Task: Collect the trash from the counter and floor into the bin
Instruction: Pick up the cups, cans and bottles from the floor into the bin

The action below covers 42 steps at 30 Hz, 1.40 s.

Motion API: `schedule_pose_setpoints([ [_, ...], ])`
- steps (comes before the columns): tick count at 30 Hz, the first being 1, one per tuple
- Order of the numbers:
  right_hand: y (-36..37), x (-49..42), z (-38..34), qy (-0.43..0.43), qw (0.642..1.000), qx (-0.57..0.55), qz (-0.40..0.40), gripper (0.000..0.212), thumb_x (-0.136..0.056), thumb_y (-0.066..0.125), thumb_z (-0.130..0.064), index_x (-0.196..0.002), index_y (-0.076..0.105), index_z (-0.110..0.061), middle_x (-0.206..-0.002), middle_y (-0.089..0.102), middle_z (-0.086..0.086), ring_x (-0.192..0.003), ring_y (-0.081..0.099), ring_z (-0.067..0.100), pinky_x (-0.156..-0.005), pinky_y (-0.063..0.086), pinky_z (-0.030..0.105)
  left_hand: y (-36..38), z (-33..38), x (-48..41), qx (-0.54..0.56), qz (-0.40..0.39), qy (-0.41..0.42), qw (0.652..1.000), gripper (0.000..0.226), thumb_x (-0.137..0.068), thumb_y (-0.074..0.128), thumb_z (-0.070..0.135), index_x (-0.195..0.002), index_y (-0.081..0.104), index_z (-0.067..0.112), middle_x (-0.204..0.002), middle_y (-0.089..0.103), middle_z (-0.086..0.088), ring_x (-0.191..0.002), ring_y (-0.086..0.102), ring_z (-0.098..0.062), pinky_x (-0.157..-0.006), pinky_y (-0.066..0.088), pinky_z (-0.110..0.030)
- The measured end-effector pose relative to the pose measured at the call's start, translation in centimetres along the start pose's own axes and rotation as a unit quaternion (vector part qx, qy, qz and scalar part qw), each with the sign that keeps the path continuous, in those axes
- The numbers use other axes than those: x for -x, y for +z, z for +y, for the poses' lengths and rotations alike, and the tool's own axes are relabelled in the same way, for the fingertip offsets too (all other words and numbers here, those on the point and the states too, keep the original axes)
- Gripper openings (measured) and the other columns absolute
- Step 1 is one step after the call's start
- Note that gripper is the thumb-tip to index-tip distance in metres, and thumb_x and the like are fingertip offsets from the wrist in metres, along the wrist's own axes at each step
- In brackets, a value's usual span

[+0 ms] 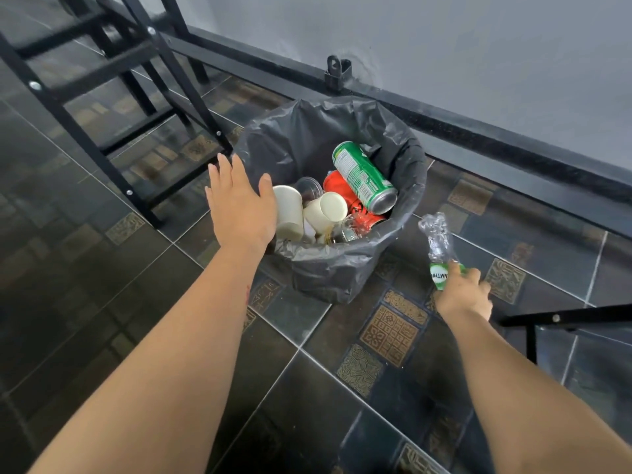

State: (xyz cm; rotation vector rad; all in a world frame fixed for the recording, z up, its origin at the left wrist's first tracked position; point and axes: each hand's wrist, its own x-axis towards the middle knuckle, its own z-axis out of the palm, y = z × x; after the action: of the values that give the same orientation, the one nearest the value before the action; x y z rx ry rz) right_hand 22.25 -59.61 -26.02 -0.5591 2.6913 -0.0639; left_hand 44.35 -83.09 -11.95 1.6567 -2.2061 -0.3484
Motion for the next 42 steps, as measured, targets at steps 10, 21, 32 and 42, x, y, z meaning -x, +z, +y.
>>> schedule_pose_setpoints([
  [10, -4.6, 3.1, -3.1, -0.121, 0.922, -0.281, 0.237, 0.044, -0.090, 0.060, -0.044, -0.127, 0.050, -0.022, -0.126, 0.056, 0.003, -0.107, 0.058, 0.028, -0.089, 0.043, 0.039, 0.2, -0.2, -0.1, 0.001, -0.005, 0.001, 1.000, 0.063, -0.106, 0.029, 0.042, -0.158, 0.016, 0.009, -0.167, 0.005, -0.008, -0.154, 0.000, -0.025, -0.124, 0.005, -0.043],
  [21, -6.2, 8.3, -2.9, -0.179, 0.860, -0.361, 0.314, 0.034, -0.089, 0.060, -0.044, -0.115, 0.054, -0.024, -0.114, 0.057, -0.006, -0.097, 0.060, 0.019, -0.081, 0.047, 0.035, 0.2, -0.3, -0.1, 0.004, -0.009, 0.009, 1.000, 0.064, -0.105, 0.030, 0.041, -0.158, 0.017, 0.008, -0.167, 0.006, -0.010, -0.154, 0.001, -0.028, -0.124, 0.007, -0.045],
  [32, -13.8, 8.1, -12.0, -0.349, 0.873, -0.194, 0.280, 0.040, -0.084, 0.065, -0.039, -0.120, 0.061, -0.024, -0.127, 0.059, -0.004, -0.114, 0.054, 0.022, -0.093, 0.044, 0.034, 0.0, -0.4, 0.5, -0.003, -0.003, 0.014, 1.000, 0.063, -0.106, 0.027, 0.042, -0.158, 0.016, 0.009, -0.167, 0.007, -0.010, -0.154, 0.002, -0.027, -0.124, 0.007, -0.045],
  [42, -12.4, 8.1, -17.0, -0.386, 0.915, -0.068, 0.099, 0.058, -0.082, 0.064, -0.058, -0.134, 0.056, -0.033, -0.151, 0.042, -0.006, -0.138, 0.037, 0.019, -0.108, 0.035, 0.039, -0.1, -0.6, 0.6, 0.040, -0.012, 0.011, 0.999, 0.060, -0.107, 0.022, 0.040, -0.158, 0.016, 0.010, -0.167, 0.006, -0.007, -0.154, -0.001, -0.024, -0.124, 0.005, -0.043],
])
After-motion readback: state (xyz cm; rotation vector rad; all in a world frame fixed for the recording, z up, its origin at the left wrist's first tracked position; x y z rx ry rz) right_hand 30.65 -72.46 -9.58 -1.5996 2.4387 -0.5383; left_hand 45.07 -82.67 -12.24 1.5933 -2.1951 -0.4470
